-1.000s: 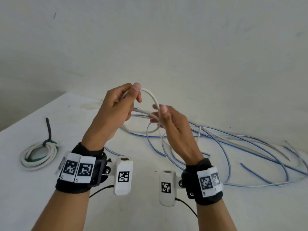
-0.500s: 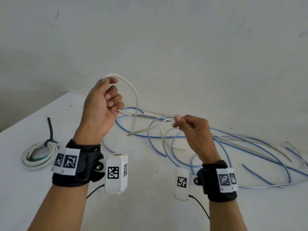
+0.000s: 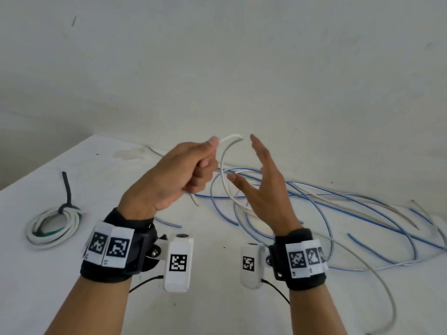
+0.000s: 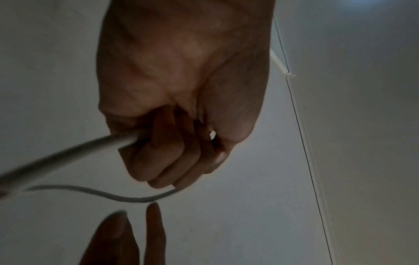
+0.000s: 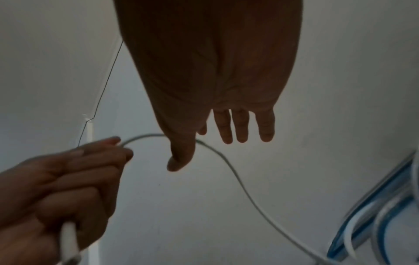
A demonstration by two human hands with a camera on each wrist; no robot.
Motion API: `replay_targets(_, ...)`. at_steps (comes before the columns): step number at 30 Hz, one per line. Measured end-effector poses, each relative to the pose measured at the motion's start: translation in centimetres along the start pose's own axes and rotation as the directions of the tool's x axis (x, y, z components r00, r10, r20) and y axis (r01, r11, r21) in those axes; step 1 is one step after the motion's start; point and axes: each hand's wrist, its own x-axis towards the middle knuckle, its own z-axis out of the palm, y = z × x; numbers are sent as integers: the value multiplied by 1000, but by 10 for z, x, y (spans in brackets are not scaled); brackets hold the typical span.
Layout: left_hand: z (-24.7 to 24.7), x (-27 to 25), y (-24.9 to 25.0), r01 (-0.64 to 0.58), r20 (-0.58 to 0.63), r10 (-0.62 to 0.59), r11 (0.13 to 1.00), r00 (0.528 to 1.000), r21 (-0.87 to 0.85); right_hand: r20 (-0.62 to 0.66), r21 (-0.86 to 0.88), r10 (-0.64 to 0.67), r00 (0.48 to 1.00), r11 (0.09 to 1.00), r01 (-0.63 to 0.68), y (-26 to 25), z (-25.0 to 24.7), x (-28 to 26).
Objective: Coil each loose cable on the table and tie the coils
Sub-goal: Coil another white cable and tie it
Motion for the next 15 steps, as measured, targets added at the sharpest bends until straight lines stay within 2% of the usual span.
replay_targets(3, 1, -3, 0, 59, 106, -59, 998, 993, 2, -1, 19, -32, 999, 999, 32, -2, 12, -1)
replay_targets(5, -1, -5, 3, 98, 184, -86, 994, 979, -58, -21, 72, -31, 999, 997, 32, -2, 16, -2)
replay_targets(7, -2, -8, 8, 91, 263, -51, 986, 963, -143, -39, 129, -27, 999, 991, 32, -4, 18, -1)
replay_targets(8, -2, -11, 8, 51, 284, -2, 985, 959, -162, -63, 137, -35, 997, 990, 44, -4, 19, 0)
replay_targets(10, 1, -15, 8, -41, 309, 82, 990, 947, -137, -118, 151, -51, 992, 986, 69, -6, 19, 1)
replay_targets(13, 6, -15, 7, -59, 299, 64, 998, 952, -24, -225, 245, 1, 974, 968, 55, -11, 15, 3)
replay_targets(15, 8, -11, 6, -67, 255, 68, 998, 964, -14, -257, 354, 69, 964, 935, 27, -13, 13, 4)
